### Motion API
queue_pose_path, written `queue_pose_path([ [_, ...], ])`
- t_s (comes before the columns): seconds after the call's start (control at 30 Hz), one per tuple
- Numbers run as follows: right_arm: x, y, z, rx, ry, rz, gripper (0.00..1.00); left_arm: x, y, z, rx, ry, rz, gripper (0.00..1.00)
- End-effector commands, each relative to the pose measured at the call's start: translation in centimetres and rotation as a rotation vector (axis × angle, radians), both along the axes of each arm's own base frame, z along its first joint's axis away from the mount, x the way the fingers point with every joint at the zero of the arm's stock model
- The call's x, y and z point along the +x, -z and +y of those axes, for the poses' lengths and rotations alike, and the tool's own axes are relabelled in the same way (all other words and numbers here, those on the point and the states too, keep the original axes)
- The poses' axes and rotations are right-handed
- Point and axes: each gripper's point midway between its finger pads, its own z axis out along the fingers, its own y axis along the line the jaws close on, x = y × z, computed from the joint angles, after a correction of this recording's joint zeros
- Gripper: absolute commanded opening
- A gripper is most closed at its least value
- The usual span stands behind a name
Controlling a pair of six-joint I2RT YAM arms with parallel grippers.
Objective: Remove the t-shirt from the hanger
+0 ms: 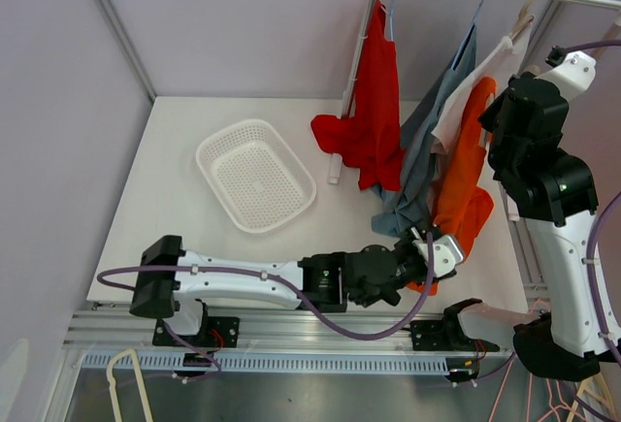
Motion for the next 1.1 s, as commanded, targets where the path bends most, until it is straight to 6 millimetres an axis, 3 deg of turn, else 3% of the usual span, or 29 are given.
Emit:
queue_pose_path([
  [0.0, -1.4, -3.6, -0.7, 0.071, 0.025, -0.144, 0.0, 1.9, -0.8, -0.9, -0.028, -0.072, 0.044, 0.51],
  [0.07, -1.8, -4.0, -0.8, 0.072, 0.024, -0.15, 0.0, 2.1, -0.3, -1.4, 0.007, -0.057, 0.078, 0.2],
  [0.1, -1.8, -4.0, -0.8, 0.065, 0.021, -0.147, 0.0, 2.1, 0.0, -1.6, 0.018, -0.049, 0.092, 0.01],
  [0.23, -1.5, -3.8, -1.3, 0.034, 0.058, -0.139, 0.0, 1.0, -0.9, -1.3, 0.012, -0.047, 0.062, 0.01],
  [0.47, 0.8, -1.4, -1.9, 0.012, 0.097, -0.107, 0.0, -1.1, -4.8, 1.6, -0.017, -0.072, 0.005, 0.01],
  [0.57, 1.3, -0.9, -3.1, 0.008, 0.129, -0.1, 0.0, -1.8, -6.2, 3.7, -0.04, -0.077, -0.006, 0.01],
  [0.6, 1.7, -0.6, -3.2, 0.007, 0.12, -0.095, 0.0, -2.3, -7.6, 4.7, -0.067, -0.072, -0.01, 0.01],
  [0.73, 2.4, 0.2, -4.7, -0.001, 0.145, -0.073, 0.0, -2.9, -9.0, 7.2, -0.082, -0.079, -0.004, 0.01],
  [0.97, 3.1, 1.0, -7.9, 0.011, 0.193, -0.056, 0.0, -3.6, -8.4, 9.8, -0.097, -0.067, 0.037, 0.01],
  [1.0, 3.2, 0.9, -8.2, 0.014, 0.195, -0.061, 0.0, -3.8, -6.9, 9.7, -0.073, -0.065, 0.044, 0.01],
  [1.07, 3.5, 0.4, -9.3, 0.024, 0.203, -0.069, 0.0, -4.5, -6.2, 9.7, -0.09, -0.049, 0.082, 0.01],
])
